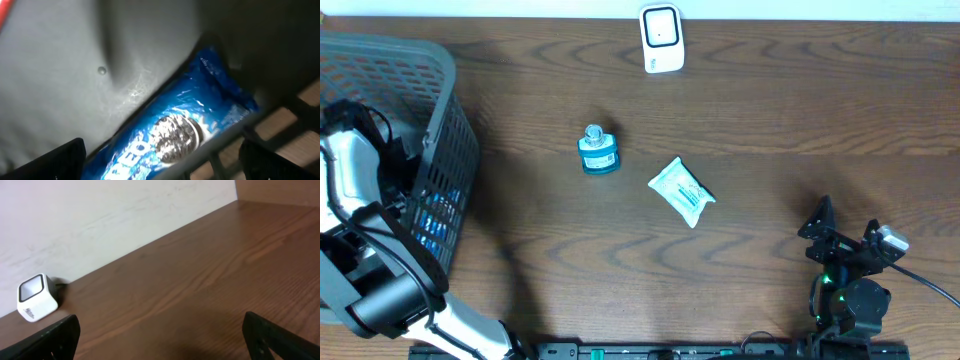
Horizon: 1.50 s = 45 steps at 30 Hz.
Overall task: Scan the item barcode
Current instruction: 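Move the left gripper back into the basket toward the Oreo pack, then grasp the blue Oreo pack with the left gripper and lift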
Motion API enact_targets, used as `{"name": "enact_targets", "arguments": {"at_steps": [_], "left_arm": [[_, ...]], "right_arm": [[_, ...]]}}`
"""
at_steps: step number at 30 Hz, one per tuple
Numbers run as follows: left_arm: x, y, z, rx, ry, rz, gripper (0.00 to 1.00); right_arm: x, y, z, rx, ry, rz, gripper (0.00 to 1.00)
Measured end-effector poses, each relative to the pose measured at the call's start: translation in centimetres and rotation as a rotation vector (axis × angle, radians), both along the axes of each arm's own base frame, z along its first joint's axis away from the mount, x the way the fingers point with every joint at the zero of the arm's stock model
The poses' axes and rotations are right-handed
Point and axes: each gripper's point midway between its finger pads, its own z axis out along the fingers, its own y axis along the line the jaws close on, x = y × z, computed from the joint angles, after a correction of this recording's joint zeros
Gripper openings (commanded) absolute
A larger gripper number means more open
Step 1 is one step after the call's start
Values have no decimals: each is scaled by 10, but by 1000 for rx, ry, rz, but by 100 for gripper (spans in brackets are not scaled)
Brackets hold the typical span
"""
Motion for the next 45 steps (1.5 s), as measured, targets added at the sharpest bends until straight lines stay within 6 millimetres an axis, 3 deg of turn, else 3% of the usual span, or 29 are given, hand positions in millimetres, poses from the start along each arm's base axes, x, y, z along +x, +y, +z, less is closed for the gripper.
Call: {"name": "enact_targets", "arguments": {"at_steps": [9, 10, 17, 20, 21, 32, 35, 38, 41, 45], "left_arm": [[-4, -3, -32, 4, -25, 3, 96], [-3, -2, -33, 6, -34, 5, 91], [3, -15, -37, -22, -102, -9, 31], [4, -18, -37, -33, -108, -11, 19], [4, -18, -37, -31, -109, -11, 7], [6, -11, -30, -12, -86, -1, 7], [10, -4, -16, 5, -82, 8, 7], [28, 10, 12, 51, -140, 18, 7], [43, 22, 49, 116, -233, 22, 7], [47, 24, 105, 198, -367, 21, 7]], "right_arm": [[0, 0, 0, 0, 0, 0, 99], [0, 0, 0, 0, 0, 0, 99], [0, 0, 0, 0, 0, 0, 99], [0, 0, 0, 0, 0, 0, 99], [0, 0, 0, 0, 0, 0, 99], [0, 0, 0, 0, 0, 0, 99], [0, 0, 0, 0, 0, 0, 99], [0, 0, 0, 0, 0, 0, 99], [0, 0, 0, 0, 0, 0, 99], [0, 0, 0, 0, 0, 0, 99]]}}
